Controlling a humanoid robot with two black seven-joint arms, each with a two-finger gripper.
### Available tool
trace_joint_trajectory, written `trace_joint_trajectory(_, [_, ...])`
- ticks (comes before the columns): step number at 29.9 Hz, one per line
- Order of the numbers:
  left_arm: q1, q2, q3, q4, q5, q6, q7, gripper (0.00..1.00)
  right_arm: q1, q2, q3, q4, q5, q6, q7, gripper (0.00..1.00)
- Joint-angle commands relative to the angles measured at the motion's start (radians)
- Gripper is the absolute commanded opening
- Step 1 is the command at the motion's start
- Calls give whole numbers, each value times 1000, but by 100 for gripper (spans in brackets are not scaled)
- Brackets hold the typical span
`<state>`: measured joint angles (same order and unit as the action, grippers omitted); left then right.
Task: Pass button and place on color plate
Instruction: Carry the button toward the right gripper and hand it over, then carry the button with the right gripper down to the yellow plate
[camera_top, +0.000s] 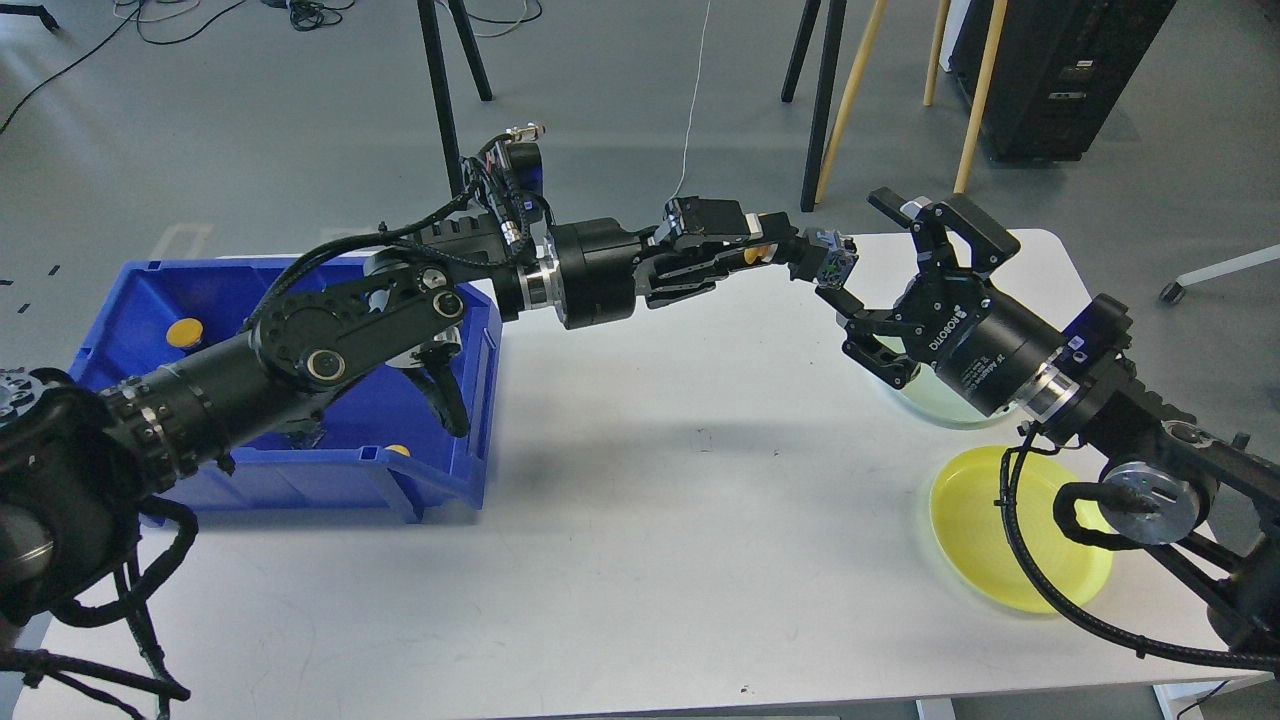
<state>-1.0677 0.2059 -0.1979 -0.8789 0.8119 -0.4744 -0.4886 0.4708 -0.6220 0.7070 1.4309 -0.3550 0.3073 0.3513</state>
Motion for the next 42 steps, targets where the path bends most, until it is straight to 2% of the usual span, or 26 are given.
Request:
trace_joint_trajectory(1, [0, 0, 0, 0, 0, 0, 0, 11, 8, 1, 0, 2, 1, 0, 6, 89])
trace_joint_trajectory(15, [0, -2, -2, 8, -3, -3, 0, 11, 5, 8, 0, 3, -2, 3, 8, 34])
trace_joint_trajectory(16, [0, -2, -2, 8, -3, -3, 0, 11, 6, 10, 0, 3, -2, 0, 6, 24])
trace_joint_trajectory(22, [0, 0, -2, 9, -3, -6, 0, 11, 2, 18, 2, 2, 1, 0, 9, 0])
trace_joint_trajectory(29, [-2, 0, -2, 9, -3, -9, 0, 11, -1, 16, 0, 0, -7, 0, 9, 0])
trace_joint_trajectory(32, [0, -2, -2, 9, -3, -3, 0, 15, -4, 13, 0, 0, -15, 0, 9, 0])
trace_joint_trajectory(37, [2, -3, -28, 8, -8, -1, 0, 41, -7, 10, -1, 2, -15, 0, 9, 0])
trace_joint_trajectory(42, [2, -2, -25, 5, -8, -7, 0, 55, -30, 10, -1, 5, -15, -2, 9, 0])
